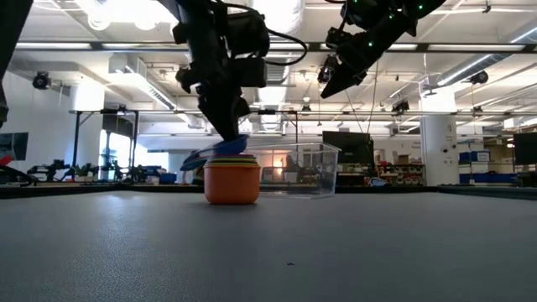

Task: Nest measuring cups in basket
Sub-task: Stack the blue measuring cup on top of the red measuring cup, then put the stacked measuring cups into the transparent bin

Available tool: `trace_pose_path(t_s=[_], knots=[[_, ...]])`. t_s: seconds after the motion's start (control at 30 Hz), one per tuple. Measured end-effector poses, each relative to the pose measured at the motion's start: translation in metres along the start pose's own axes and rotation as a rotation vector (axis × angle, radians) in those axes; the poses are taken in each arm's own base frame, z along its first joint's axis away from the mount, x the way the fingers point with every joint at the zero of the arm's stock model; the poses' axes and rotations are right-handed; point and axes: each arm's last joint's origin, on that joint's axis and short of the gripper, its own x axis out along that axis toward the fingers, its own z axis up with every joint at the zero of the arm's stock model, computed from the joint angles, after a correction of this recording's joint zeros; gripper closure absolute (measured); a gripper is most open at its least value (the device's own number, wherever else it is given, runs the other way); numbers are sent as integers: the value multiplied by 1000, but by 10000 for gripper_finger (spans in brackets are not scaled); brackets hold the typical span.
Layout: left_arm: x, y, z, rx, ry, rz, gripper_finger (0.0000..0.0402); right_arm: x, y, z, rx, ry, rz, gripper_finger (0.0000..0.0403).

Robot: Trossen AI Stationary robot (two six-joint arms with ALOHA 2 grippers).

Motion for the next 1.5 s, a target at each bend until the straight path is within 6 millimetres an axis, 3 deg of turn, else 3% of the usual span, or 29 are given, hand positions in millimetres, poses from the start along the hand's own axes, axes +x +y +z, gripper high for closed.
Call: trace_pose_path(t_s=[0.33, 0.53, 0.8, 0.93, 1.5], knots=[[-9, 2, 10, 20, -4, 2, 328, 0, 0, 0, -1, 1, 0, 394], [-23, 2, 13, 57, 30, -8, 266, 0, 0, 0, -5, 1, 0, 394], [-14, -2, -11, 177, 251, 2, 173, 0, 0, 0, -20, 3, 0, 394], [-9, -2, -19, 198, 276, 15, 142, 0, 0, 0, -22, 3, 0, 394], [5, 6, -24, 384, 214, 46, 122, 1, 1, -3, -25, 16, 5, 394]])
